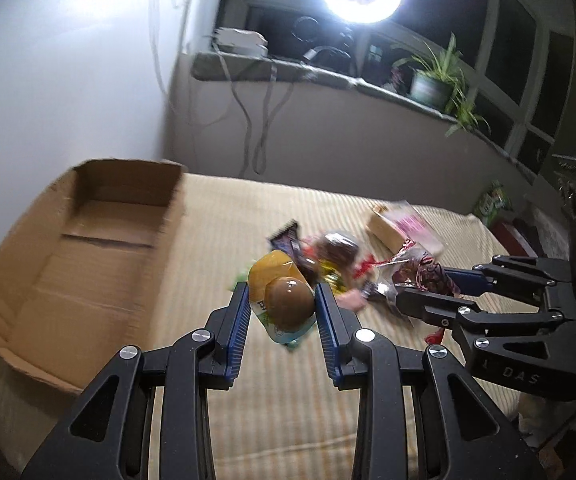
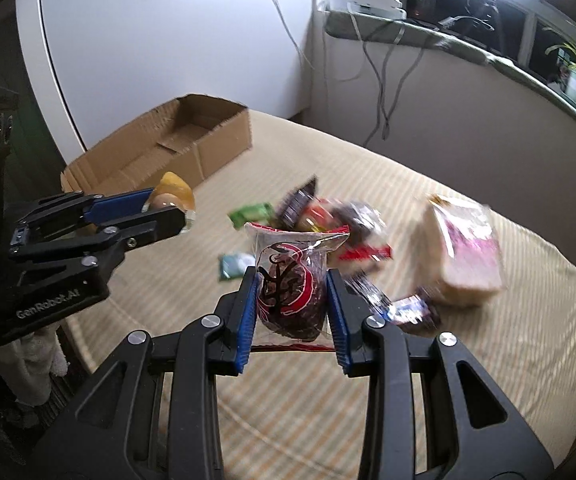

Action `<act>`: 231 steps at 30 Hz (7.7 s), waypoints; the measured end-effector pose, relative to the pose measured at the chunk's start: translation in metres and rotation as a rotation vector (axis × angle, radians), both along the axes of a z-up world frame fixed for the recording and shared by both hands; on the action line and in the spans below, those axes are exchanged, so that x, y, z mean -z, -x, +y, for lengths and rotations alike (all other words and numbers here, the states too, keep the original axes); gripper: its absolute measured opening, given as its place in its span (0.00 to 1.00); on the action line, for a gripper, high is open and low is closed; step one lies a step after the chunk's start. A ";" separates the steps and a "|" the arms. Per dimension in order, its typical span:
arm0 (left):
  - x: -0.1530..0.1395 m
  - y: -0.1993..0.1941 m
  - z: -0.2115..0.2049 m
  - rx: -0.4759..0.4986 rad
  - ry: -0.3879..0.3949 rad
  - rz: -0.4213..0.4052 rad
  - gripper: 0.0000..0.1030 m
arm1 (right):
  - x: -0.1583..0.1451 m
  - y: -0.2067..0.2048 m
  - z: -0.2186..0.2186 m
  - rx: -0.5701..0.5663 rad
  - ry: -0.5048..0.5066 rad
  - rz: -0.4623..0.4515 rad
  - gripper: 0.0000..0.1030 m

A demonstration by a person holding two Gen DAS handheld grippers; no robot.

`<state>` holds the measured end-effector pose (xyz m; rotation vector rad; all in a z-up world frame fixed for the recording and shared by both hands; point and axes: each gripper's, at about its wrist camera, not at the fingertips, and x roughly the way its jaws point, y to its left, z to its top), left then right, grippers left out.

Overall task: Organize snacks
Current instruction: 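Carry both snacks into the cardboard box and open both tools, then move both tools back over the remaining snacks on the bed, then grasp the green mint packet with the left tool while the right tool grasps the black candy packet, then lower both packets into the cardboard box and open both tools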

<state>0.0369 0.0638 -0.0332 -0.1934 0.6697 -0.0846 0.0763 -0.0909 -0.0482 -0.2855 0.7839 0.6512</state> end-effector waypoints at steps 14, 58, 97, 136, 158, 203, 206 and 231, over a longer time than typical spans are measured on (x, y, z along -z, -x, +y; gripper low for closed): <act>-0.005 0.019 0.077 -0.135 -0.008 -0.031 0.30 | -0.017 -0.023 0.099 -0.094 -0.033 -0.026 0.33; 0.009 0.020 0.118 -0.242 -0.041 -0.005 0.48 | -0.009 -0.053 0.205 -0.196 -0.005 -0.066 0.69; 0.016 0.001 0.017 -0.013 -0.006 0.030 0.41 | -0.006 -0.040 -0.003 0.047 -0.006 -0.064 0.71; 0.059 -0.048 -0.017 0.164 -0.023 0.170 0.31 | 0.055 -0.066 -0.034 0.019 0.090 0.086 0.49; 0.072 -0.061 -0.035 0.222 -0.126 0.210 0.22 | 0.075 -0.071 -0.012 -0.071 0.175 0.108 0.28; 0.008 0.003 0.071 -0.052 -0.071 0.026 0.22 | -0.004 -0.049 0.083 -0.123 0.043 -0.051 0.27; 0.008 0.006 0.080 -0.073 -0.072 0.023 0.22 | -0.007 -0.052 0.104 -0.148 0.024 -0.050 0.27; 0.015 0.010 0.115 -0.137 -0.069 0.016 0.23 | 0.007 -0.065 0.196 -0.228 0.001 -0.002 0.27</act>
